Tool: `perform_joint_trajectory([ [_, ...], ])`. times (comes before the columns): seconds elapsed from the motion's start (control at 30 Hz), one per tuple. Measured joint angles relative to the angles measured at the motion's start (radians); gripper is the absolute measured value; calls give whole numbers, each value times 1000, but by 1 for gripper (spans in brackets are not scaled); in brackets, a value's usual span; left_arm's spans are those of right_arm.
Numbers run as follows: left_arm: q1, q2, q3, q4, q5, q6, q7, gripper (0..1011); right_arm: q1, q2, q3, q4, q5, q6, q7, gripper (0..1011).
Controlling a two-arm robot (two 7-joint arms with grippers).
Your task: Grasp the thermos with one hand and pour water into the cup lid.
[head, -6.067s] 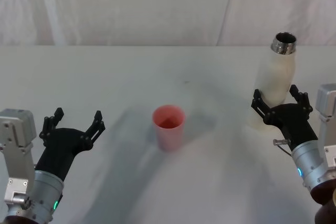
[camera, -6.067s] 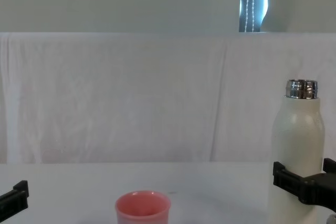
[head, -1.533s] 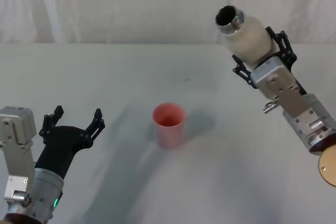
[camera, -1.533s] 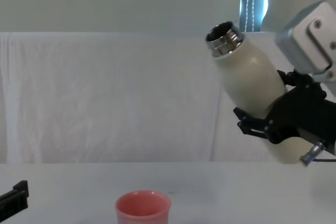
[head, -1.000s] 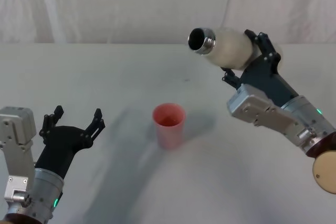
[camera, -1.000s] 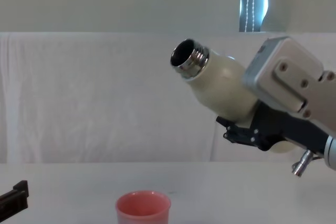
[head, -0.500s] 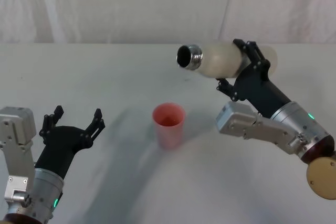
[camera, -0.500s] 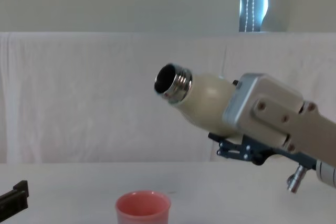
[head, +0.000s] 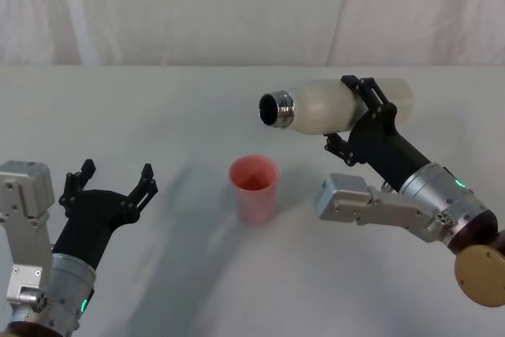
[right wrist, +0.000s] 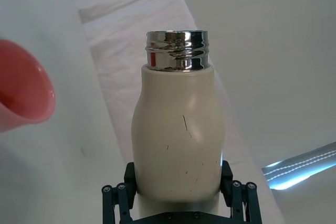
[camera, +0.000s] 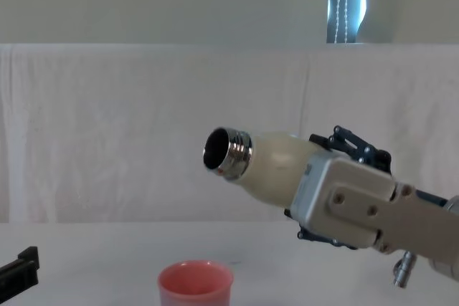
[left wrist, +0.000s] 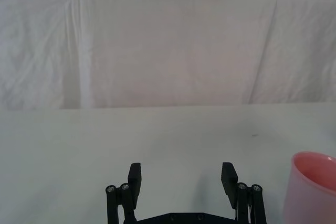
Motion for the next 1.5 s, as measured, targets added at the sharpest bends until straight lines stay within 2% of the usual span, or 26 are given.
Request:
perform_joint_trajectory([
  [0.67,0,0,0,0,0,0,0,1001,56,6,-64,77,-91,39,-22,951],
  [1.03,0,0,0,0,0,0,0,1001,72,-3,-77,106,-103,51,-37,951],
  [1.5,0,0,0,0,0,0,0,1001,80,28,-103,106,-138,39,-51,951],
])
